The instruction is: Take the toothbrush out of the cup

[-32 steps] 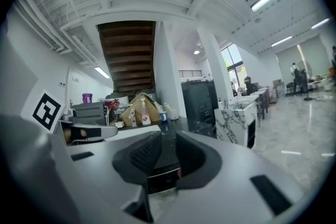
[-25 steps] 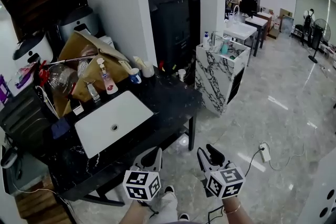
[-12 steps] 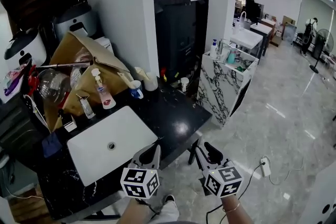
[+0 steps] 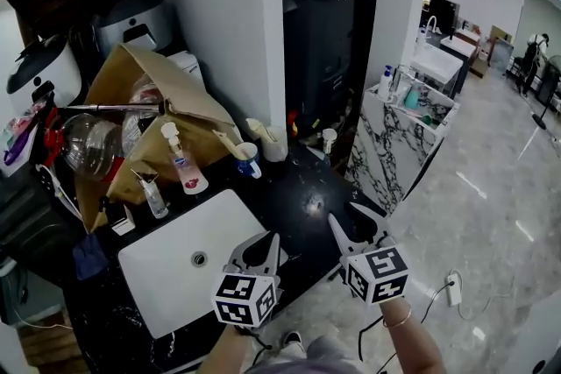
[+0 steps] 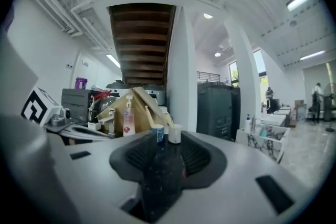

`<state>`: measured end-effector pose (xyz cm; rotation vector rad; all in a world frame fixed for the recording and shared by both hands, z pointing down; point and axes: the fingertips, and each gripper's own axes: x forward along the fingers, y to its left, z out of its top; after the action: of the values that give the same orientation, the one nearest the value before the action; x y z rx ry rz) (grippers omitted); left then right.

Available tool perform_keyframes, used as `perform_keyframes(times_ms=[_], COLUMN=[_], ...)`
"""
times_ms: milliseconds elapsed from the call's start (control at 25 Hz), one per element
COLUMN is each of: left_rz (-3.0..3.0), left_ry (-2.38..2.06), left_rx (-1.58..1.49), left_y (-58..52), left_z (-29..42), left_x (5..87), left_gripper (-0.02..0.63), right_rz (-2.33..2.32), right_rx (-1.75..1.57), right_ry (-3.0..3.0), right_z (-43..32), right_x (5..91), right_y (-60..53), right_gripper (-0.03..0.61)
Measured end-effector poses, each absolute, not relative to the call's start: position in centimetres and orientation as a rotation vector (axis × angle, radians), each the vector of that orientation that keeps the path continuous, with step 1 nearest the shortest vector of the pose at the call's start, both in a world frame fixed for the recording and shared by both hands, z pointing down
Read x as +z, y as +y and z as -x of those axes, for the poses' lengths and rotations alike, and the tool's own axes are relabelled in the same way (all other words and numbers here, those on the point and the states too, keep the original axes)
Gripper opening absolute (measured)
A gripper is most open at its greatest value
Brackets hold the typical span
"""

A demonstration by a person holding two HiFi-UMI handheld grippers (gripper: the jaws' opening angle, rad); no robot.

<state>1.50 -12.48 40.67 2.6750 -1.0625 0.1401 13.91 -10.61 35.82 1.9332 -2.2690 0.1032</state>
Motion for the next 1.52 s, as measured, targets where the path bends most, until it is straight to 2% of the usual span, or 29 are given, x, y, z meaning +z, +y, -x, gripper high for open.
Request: perform_keyframes(times_ms=[600,880,1520], left_rz=[-2.525,-2.426,-2.292], left_ry=[-1.293,-1.430,-1.583], left_rx=[0.140,0.150,0.176], left_y=[-20.2,-22.5,-24.5], left_z=[-1.3,-0.4,1.3], left_x=[41.8,42.4,44.3], left_gripper=[0.000,0.000,0.000], right_rz=[-1.569,-1.406,-1.227], right_rx=[0.011,-0.001,-0.114], right_ry=[-2.385,-2.391,-2.257], right_z=[-12.0,-10.5,-7.7], right_x=[36.1,37.6,42.7], right_y=[-27.2,-34.1,-42.6], right_gripper=[0.133,0.164,0.191])
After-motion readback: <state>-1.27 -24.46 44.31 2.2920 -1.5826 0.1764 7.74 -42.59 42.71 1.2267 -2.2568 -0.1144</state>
